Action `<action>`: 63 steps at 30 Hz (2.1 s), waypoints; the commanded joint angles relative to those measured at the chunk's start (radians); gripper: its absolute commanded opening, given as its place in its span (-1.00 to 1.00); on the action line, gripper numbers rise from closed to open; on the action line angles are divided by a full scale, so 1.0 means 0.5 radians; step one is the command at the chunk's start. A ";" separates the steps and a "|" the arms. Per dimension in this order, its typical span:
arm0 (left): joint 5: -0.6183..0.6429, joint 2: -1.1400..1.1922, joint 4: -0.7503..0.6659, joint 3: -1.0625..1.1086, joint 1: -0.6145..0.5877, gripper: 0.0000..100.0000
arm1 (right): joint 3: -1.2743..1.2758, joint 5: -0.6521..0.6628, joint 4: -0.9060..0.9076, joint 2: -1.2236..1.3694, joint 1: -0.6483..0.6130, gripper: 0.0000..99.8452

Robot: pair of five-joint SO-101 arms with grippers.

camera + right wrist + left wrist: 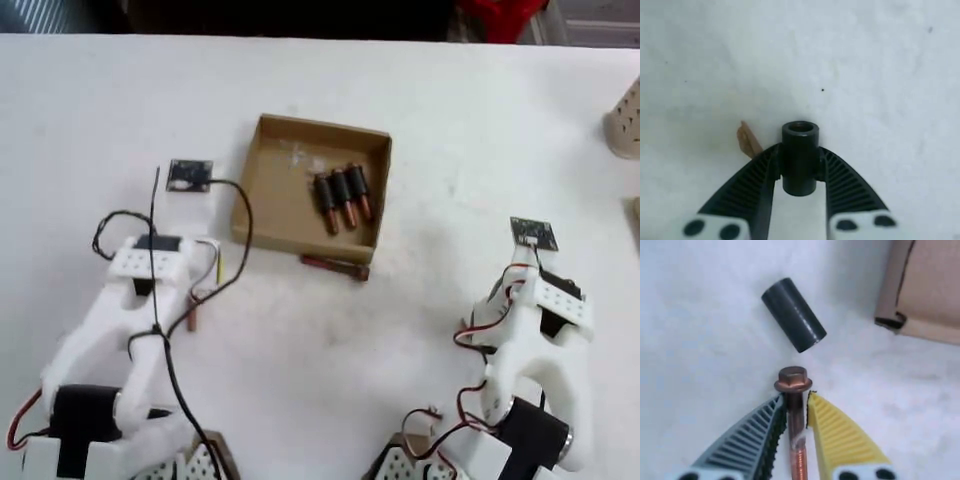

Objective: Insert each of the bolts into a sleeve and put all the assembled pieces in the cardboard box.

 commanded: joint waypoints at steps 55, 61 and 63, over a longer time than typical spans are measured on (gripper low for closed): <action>0.153 0.431 -0.028 -0.427 -0.226 -0.96 | -0.095 -0.012 0.222 -0.176 -0.318 -0.97; 0.153 0.431 -0.021 -0.427 -0.229 -0.96 | -0.101 -0.506 0.299 -0.655 -0.585 -0.97; 0.153 0.431 -0.021 -0.427 -0.229 -0.96 | -0.049 -0.641 0.287 -0.821 -0.686 -0.97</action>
